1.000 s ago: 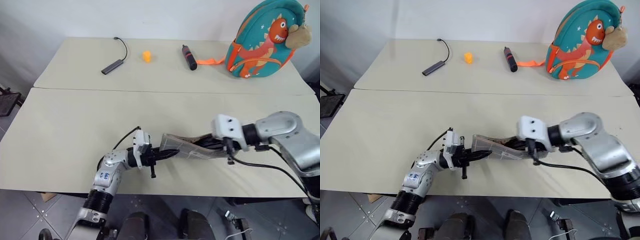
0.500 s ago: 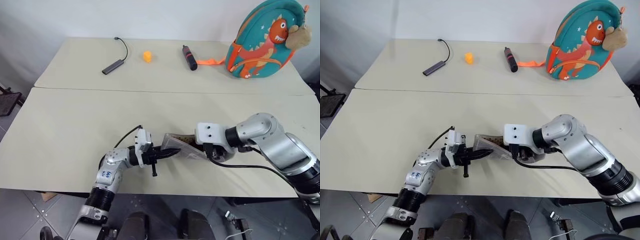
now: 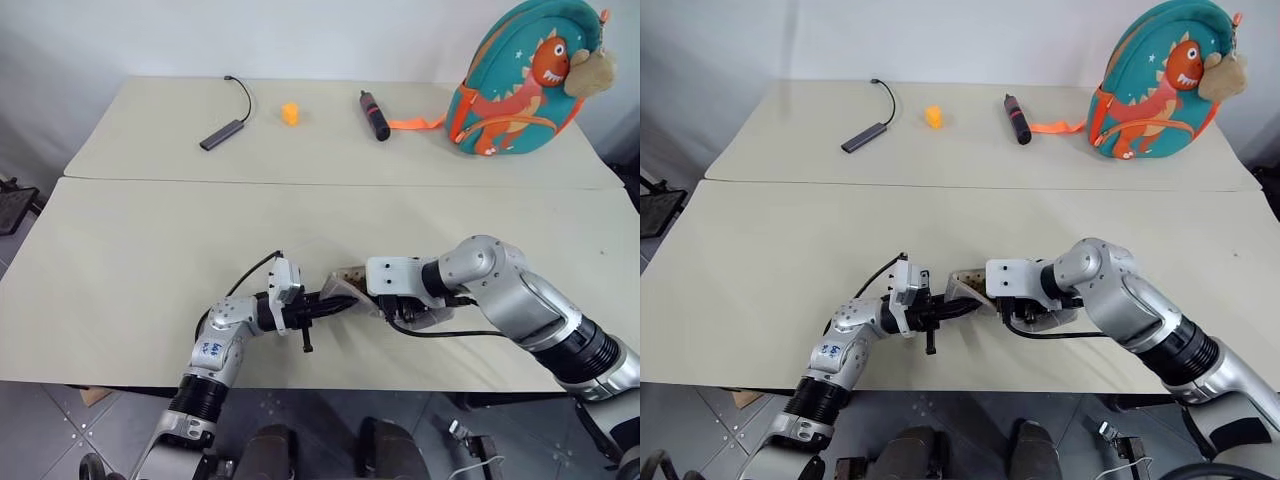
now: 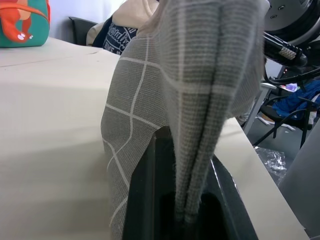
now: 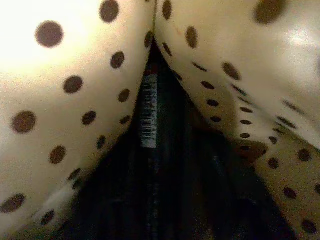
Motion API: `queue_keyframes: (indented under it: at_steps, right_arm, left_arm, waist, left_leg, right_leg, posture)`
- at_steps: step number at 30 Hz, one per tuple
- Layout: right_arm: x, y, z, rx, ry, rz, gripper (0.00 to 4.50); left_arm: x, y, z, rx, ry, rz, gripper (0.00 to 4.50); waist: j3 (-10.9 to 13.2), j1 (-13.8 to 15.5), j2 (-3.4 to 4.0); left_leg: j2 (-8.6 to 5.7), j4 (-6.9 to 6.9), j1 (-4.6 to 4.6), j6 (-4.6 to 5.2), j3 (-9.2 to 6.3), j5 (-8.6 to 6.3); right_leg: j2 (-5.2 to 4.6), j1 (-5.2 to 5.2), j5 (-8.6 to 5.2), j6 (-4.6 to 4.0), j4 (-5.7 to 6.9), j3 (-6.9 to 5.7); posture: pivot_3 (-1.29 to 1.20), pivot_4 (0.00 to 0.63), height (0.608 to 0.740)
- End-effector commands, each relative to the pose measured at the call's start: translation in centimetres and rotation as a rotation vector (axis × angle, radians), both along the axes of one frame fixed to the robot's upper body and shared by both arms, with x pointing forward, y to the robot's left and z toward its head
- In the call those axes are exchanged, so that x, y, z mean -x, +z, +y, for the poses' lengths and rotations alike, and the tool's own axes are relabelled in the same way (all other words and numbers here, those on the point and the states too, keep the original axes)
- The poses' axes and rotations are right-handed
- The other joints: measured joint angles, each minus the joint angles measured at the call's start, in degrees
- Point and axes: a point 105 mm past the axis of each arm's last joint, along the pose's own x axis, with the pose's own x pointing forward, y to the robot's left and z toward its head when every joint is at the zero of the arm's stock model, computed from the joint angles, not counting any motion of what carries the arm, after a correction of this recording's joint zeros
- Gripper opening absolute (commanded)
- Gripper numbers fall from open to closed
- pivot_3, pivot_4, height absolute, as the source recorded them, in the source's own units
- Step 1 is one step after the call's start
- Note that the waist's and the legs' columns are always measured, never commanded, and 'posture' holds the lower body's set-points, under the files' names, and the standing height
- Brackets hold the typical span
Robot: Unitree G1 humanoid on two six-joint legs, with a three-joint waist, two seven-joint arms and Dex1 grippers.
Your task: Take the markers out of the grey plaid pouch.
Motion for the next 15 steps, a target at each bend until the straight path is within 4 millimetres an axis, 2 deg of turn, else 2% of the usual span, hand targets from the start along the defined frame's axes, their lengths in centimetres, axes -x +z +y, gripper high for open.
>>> queue_keyframes:
  at_steps: [1, 4, 6, 8, 11, 15]
  right_arm:
    - [0.4, 0.5, 0.5, -0.061, 0.053, 0.004, 1.07]
    - [0.3, 1.4, 0.4, -0.094, 0.072, -0.024, 1.07]
    - [0.3, 2.8, 0.0, -0.147, 0.088, -0.048, 1.07]
    - [1.5, 4.2, -0.4, -0.246, 0.174, -0.039, 1.07]
    - [2.8, 5.2, -1.3, -0.352, 0.274, -0.031, 1.07]
    - [2.6, 5.7, -3.1, -0.440, 0.294, -0.078, 1.07]
  left_arm:
    - [0.0, 0.4, 0.1, 0.024, 0.005, -0.015, 0.00]
    - [0.0, 0.4, 0.2, 0.021, 0.011, -0.013, 0.00]
    - [-0.1, 0.4, 0.4, 0.019, 0.015, -0.012, 0.00]
    - [-0.2, 0.5, 0.6, 0.020, 0.025, -0.009, 0.00]
    - [-0.3, 0.5, 0.8, 0.022, 0.032, -0.004, 0.00]
    - [-0.2, 0.4, 1.0, 0.019, 0.033, 0.002, 0.00]
  waist:
    - [0.00, -0.06, 0.00]
    - [0.00, -0.10, 0.00]
    - [0.00, -0.13, 0.00]
    - [0.00, -0.07, 0.00]
    - [0.01, 0.45, -0.01]
    - [0.01, 0.46, -0.01]
  left_leg:
    - [0.00, 0.00, 0.00, 0.00, 0.00, 0.00]
    - [0.00, 0.00, 0.00, 0.00, 0.00, 0.00]
    - [0.00, 0.00, 0.00, 0.00, 0.01, 0.00]
    - [-0.01, -0.01, -0.01, 0.00, 0.01, 0.00]
    - [-0.03, -0.01, -0.02, 0.01, 0.03, 0.00]
    - [-0.02, 0.00, 0.01, 0.01, 0.20, -0.01]
  right_leg:
    - [0.00, 0.00, 0.00, 0.00, 0.00, 0.00]
    - [0.00, -0.01, 0.00, 0.00, 0.00, 0.00]
    - [0.00, -0.01, 0.00, 0.00, 0.00, 0.00]
    - [0.00, -0.02, 0.00, 0.00, 0.00, 0.00]
    - [-0.01, 0.04, 0.00, 0.00, -0.07, -0.04]
    - [-0.01, 0.26, 0.01, 0.01, -0.19, -0.25]
  posture:
    - [0.00, 0.150, 0.740]
    - [0.00, 0.150, 0.740]
    - [0.00, 0.150, 0.740]
    - [0.00, 0.150, 0.740]
    - [0.00, 0.150, 0.740]
    - [0.00, 0.150, 0.740]
